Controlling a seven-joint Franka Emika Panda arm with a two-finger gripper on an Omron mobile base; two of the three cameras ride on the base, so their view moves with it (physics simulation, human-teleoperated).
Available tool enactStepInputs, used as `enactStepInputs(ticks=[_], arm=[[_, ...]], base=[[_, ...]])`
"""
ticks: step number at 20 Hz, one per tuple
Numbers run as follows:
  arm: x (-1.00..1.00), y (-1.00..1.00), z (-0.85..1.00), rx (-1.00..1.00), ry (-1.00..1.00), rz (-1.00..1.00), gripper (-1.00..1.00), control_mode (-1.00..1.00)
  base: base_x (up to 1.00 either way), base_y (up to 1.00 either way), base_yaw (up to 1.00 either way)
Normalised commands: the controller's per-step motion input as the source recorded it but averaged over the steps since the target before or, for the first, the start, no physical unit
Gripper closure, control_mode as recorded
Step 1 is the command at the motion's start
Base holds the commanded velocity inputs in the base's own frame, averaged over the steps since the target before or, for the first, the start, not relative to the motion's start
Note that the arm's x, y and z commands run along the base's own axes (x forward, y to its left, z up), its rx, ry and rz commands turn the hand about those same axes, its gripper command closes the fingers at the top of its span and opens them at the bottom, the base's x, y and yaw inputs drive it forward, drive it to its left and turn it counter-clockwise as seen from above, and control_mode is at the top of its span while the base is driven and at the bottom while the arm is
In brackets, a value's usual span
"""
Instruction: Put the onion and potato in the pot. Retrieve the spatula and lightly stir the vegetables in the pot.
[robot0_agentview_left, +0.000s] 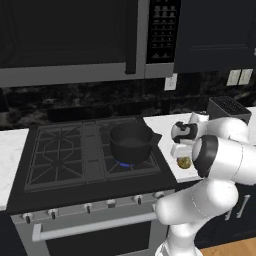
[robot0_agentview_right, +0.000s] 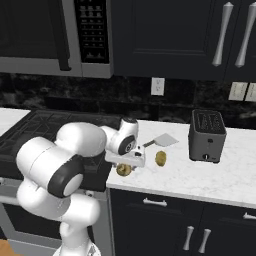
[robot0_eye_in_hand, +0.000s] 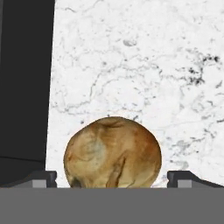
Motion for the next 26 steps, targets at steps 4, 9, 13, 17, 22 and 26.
enactStepInputs(ticks=[4,9,13,17,22,26], arm=[[-0.01,0.0,-0.31,0.0,0.03,0.0,1.0,-1.0],[0.0,0.0,-0.07,0.0,0.02,0.0,1.0,-1.0],[-0.01,0.0,0.57,0.06,-0.19,0.0,1.0,-1.0],[0.0,0.08,1.0,0.03,-0.33,0.0,1.0,-1.0],[0.01,0.31,1.0,0.0,-0.24,0.0,1.0,-1.0],[0.13,0.52,1.0,0.0,-0.16,0.0,1.0,-1.0]], base=[[0.0,0.0,0.0],[0.0,0.0,0.0],[0.0,0.0,0.0],[0.0,0.0,0.0],[0.0,0.0,0.0],[0.0,0.0,0.0]])
